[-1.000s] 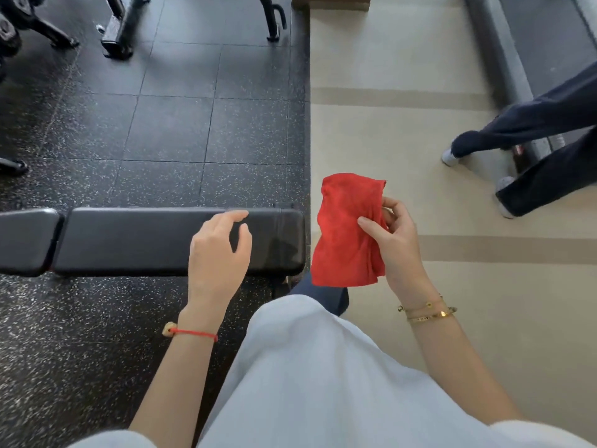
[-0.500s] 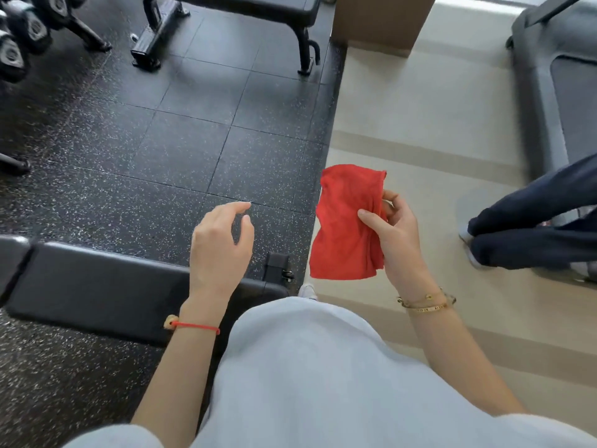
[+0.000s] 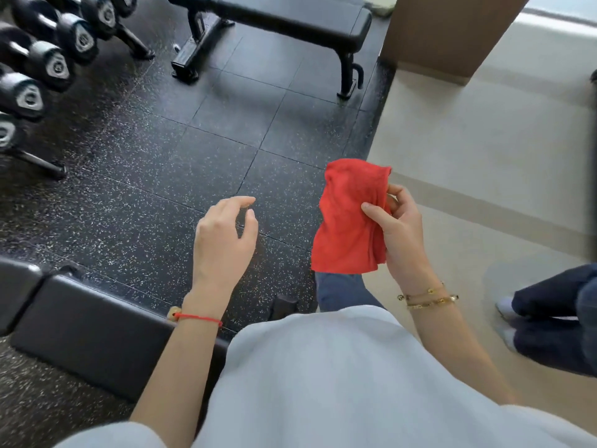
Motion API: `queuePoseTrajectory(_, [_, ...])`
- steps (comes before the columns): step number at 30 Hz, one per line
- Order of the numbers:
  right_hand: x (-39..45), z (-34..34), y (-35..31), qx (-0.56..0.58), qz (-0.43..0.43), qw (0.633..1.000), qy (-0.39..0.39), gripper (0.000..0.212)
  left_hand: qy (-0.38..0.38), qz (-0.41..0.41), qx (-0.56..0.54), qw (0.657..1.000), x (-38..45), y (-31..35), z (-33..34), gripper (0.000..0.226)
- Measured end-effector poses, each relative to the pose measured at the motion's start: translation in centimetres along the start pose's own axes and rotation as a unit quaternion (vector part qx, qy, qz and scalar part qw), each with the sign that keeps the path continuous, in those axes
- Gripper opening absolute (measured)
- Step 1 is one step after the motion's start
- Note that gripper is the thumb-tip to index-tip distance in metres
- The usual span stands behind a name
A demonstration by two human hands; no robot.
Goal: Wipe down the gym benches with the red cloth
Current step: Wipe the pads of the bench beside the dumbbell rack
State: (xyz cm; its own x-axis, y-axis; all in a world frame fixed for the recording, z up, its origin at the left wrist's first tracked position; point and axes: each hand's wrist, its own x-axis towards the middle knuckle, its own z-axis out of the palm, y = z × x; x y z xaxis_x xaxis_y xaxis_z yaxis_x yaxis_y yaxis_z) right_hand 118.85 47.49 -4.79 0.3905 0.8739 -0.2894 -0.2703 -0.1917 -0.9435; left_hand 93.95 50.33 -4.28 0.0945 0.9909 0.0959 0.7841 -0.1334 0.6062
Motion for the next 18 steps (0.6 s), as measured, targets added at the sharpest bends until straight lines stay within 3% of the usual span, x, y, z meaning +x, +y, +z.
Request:
queuePoseTrajectory(10, [22.5, 1.9, -8.6, -0.011, -0.003, 0.999, -0.034, 0.028, 0.035, -0.016, 0.005, 0.999, 22.2, 6.1, 3.6, 0.026])
queuePoseTrajectory(18, [35.6, 4.7, -12.9, -0.019, -0.002, 0.998, -0.052, 0.029, 0.028, -0.009, 0.002, 1.000, 35.4, 8.9, 6.3, 0.026])
